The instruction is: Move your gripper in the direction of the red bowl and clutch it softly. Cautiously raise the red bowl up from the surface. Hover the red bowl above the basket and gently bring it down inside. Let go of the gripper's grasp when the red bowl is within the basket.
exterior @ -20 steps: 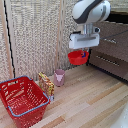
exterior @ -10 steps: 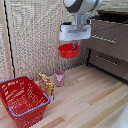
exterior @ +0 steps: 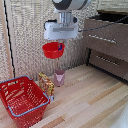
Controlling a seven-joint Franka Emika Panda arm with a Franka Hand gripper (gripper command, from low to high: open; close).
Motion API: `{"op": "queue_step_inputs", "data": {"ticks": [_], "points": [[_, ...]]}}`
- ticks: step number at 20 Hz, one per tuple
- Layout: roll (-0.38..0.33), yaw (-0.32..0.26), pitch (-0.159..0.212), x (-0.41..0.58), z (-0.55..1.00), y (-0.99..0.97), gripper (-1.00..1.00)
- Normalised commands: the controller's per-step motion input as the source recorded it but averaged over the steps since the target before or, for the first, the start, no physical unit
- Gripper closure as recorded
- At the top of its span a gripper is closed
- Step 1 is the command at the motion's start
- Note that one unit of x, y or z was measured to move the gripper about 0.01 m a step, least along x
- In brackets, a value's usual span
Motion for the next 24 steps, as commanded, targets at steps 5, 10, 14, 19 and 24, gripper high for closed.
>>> {"op": "queue_step_inputs", "data": {"ticks": [5,10,14,19,24], "points": [[-0.005,0.000,-0.065,0.205,0.07,0.92,1.00],[-0.013,0.000,-0.003,0.161,-0.08,0.99,1.00],[-0.075,0.000,0.025,0.219,-0.39,0.96,1.00],[-0.104,0.019,0.067,0.262,-0.38,0.87,1.00],[-0.122,0.040,0.018,0.275,-0.42,0.32,1.00]]}}
